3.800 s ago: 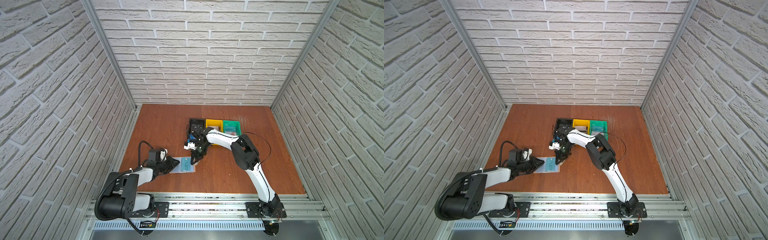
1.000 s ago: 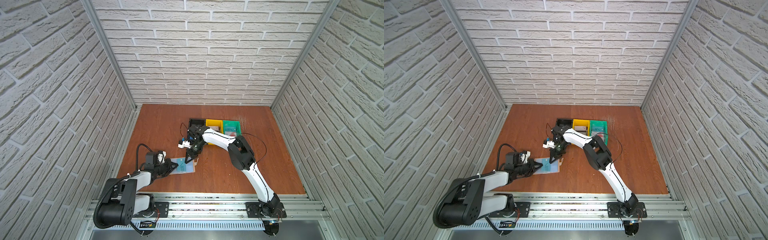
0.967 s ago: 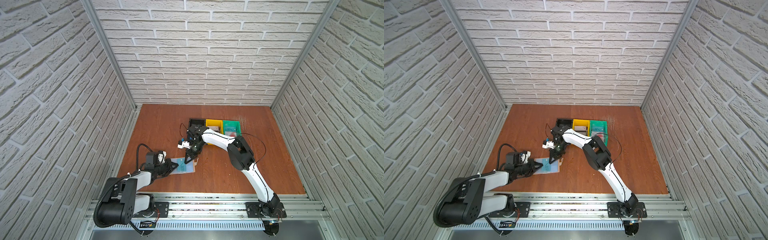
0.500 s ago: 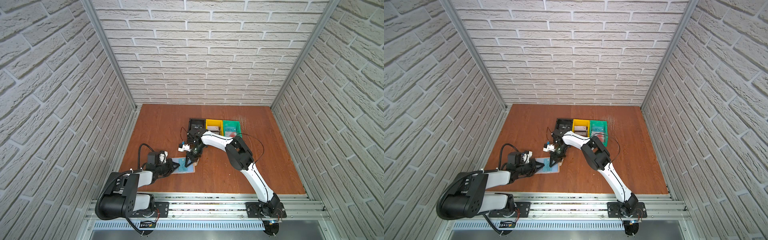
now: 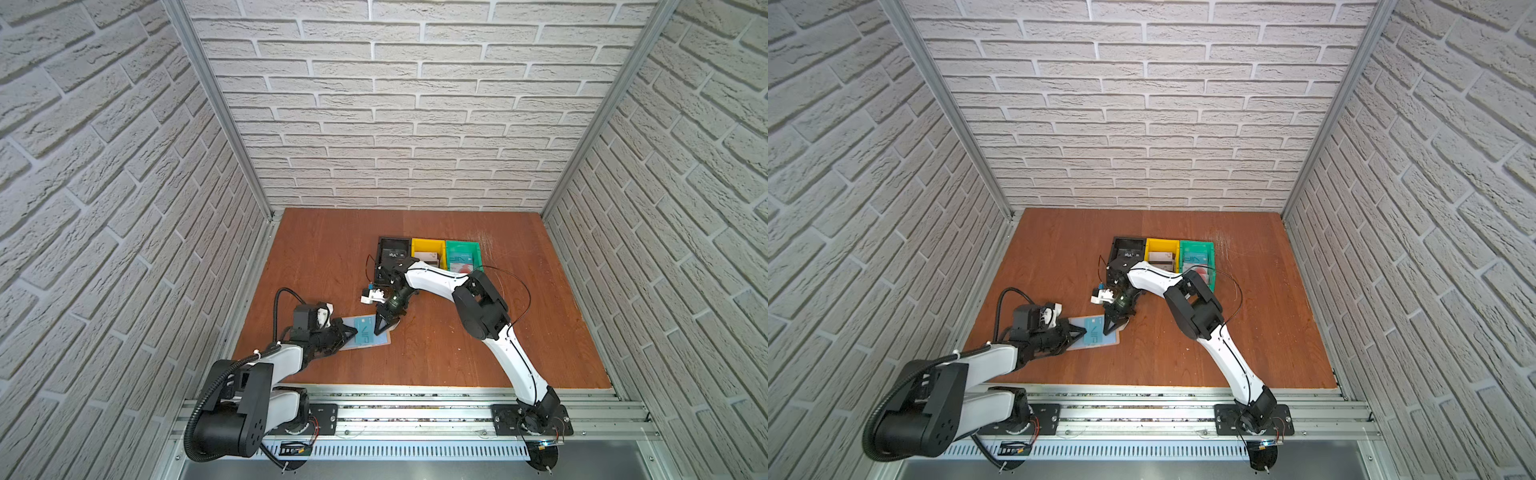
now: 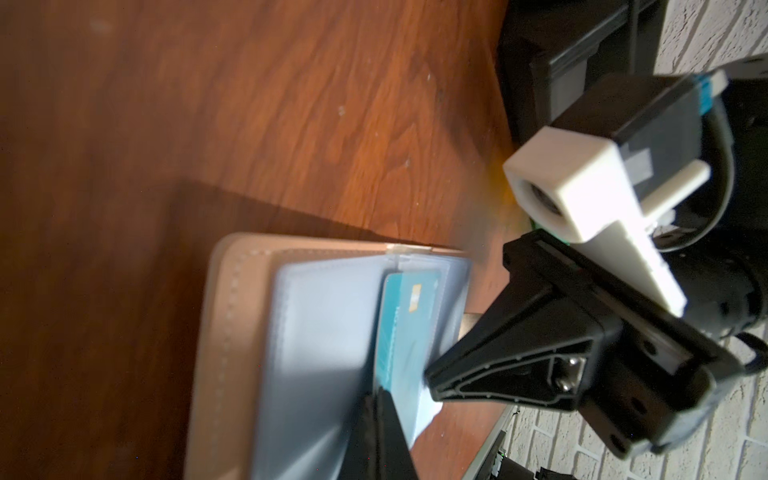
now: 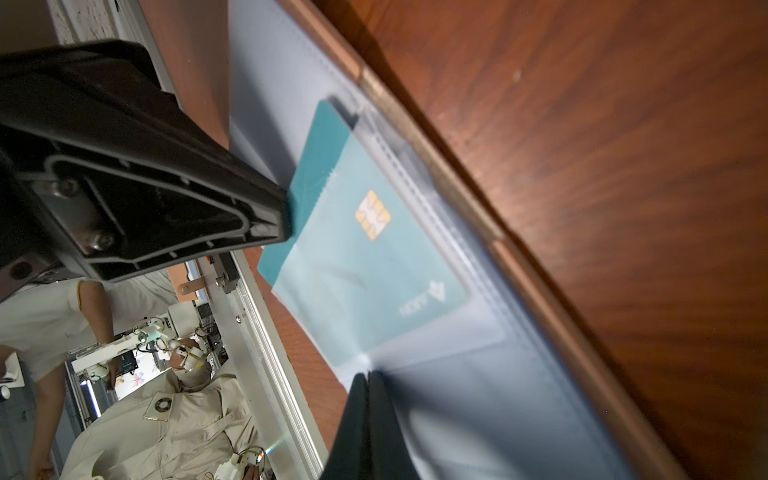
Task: Take the credit cards out of the card holder
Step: Take out the credit card from the card slot.
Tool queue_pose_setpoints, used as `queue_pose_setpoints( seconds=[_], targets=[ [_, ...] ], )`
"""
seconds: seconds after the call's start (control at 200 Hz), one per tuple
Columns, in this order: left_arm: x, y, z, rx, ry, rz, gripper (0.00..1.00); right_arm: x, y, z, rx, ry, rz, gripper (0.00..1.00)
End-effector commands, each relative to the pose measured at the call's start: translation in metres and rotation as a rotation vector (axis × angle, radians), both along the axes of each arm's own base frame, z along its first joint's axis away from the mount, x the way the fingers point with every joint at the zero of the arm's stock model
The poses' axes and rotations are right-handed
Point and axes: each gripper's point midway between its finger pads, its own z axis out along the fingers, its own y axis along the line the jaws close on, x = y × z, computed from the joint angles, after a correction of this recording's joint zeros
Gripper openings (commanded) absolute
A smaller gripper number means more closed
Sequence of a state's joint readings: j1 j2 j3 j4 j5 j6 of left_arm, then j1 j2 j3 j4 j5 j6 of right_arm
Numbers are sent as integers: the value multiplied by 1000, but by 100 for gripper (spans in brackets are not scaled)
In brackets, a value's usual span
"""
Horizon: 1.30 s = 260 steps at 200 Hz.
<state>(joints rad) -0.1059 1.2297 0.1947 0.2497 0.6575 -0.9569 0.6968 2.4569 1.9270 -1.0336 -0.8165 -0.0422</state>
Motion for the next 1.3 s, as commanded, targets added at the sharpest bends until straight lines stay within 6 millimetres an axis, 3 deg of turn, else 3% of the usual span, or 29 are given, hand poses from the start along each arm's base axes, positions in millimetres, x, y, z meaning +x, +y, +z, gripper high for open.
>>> queue_pose_setpoints(
  seconds=[0.0,0.095,0.335,0.445,0.81,1.295],
  targets=[
    [-12,10,-18,59,65,22,0,2,-42,-51,-231,-60,25,5],
    [-11,10,-17,59,63,22,0,2,-38,-45,-206,-56,23,6],
    [-11,9,-17,58,64,20,0,16,-10,4,-64,-119,5,5],
    [-12,9,-18,58,65,20,0,20,-2,14,-40,-133,8,6],
    [-7,5,-19,56,64,8,0,17,7,5,-34,-105,21,6],
    [-6,1,-23,50,72,-5,0,12,-1,-10,-77,-80,17,6]
  ],
)
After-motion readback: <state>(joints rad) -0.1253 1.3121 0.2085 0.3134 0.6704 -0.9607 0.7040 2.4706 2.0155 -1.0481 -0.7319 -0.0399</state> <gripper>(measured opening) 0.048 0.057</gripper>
